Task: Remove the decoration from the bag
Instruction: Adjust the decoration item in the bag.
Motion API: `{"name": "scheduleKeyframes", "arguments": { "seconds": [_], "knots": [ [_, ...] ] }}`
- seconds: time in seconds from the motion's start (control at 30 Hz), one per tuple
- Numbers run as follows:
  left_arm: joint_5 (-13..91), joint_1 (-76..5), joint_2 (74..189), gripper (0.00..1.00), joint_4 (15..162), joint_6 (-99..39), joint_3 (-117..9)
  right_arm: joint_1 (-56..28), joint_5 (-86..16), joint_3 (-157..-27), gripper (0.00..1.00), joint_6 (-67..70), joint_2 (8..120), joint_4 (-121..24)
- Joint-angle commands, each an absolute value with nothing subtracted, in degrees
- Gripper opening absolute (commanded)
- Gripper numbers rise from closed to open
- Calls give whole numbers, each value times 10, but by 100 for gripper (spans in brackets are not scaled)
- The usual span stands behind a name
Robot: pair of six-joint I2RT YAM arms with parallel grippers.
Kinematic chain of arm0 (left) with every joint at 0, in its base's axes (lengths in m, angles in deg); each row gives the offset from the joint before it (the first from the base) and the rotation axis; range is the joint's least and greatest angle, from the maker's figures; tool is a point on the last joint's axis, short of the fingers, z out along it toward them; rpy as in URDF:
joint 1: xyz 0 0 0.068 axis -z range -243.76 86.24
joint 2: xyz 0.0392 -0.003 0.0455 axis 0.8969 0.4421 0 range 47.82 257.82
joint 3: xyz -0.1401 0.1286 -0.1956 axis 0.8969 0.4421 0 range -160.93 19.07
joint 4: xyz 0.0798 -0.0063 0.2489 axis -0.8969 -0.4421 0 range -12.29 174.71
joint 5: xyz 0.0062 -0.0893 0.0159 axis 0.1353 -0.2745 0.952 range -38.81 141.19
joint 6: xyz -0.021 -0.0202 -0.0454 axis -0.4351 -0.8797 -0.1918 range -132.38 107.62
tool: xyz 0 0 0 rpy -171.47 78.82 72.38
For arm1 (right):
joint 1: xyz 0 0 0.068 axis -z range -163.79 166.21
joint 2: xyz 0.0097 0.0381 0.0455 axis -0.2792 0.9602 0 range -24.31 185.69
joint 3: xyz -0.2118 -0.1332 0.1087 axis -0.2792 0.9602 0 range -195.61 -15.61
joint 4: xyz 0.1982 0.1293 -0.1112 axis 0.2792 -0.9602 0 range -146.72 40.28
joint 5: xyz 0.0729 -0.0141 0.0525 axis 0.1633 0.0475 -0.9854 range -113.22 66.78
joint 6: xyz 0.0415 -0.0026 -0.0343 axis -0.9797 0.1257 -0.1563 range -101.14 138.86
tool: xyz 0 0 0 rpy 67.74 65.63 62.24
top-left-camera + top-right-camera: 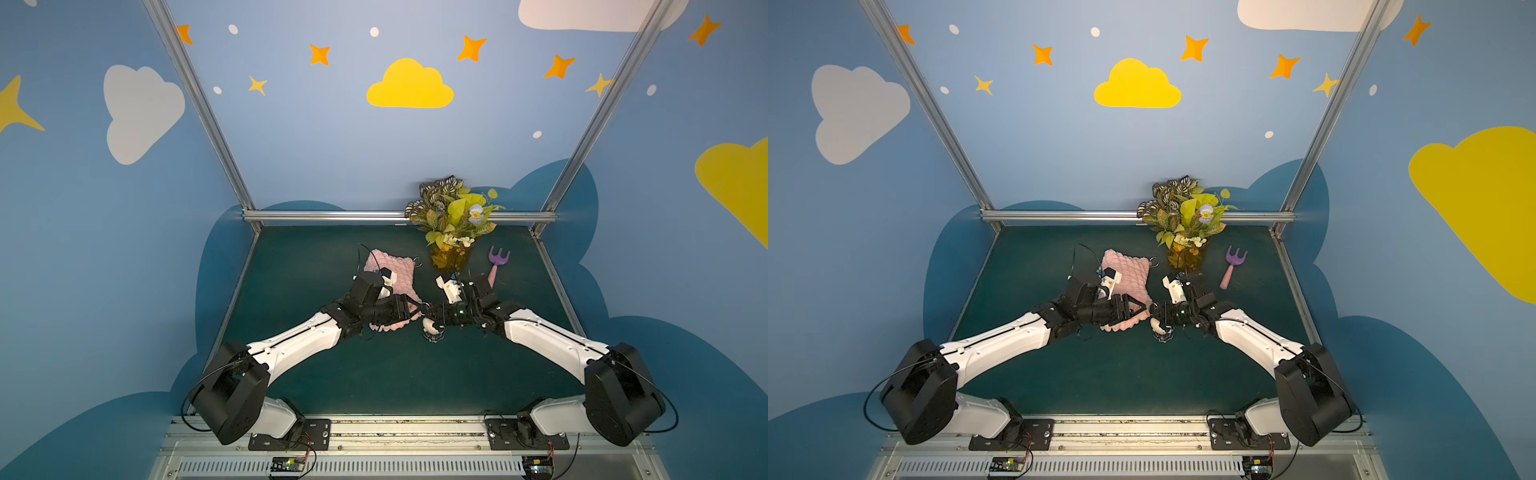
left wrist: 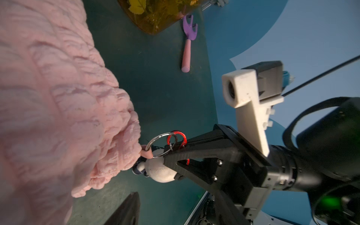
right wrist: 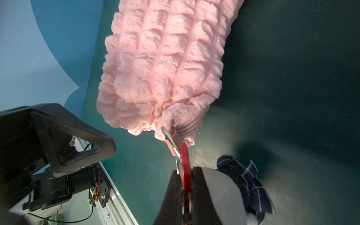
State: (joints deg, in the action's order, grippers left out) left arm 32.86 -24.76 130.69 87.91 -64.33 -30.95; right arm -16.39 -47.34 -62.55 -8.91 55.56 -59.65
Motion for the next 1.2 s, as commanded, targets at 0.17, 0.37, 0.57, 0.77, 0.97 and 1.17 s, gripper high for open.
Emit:
{"name": "scheduleKeyframes", "arguments": {
  "seconds": [0.17, 0.37, 0.57, 0.77, 0.97, 1.17],
  "knots": [
    [389, -231, 1374, 67, 886, -668, -334, -157, -485, -600, 0, -83, 542, -596],
    [389, -230, 1397, 68, 921, -674, -337, -154, -493, -589, 0, -84, 537, -572],
    [356, -231, 1425, 71, 934, -672, -358, -151, -488, -583, 0, -105, 519, -553],
    [330, -232, 1456, 71, 947, -681, -362, -149, -477, -573, 0, -145, 486, -523],
    [333, -232, 1468, 56, 953, -679, -364, -148, -476, -572, 0, -151, 461, -536],
    [327, -240, 1492, 9, 954, -680, -381, -147, -485, -572, 0, -142, 463, -551]
  ]
}}
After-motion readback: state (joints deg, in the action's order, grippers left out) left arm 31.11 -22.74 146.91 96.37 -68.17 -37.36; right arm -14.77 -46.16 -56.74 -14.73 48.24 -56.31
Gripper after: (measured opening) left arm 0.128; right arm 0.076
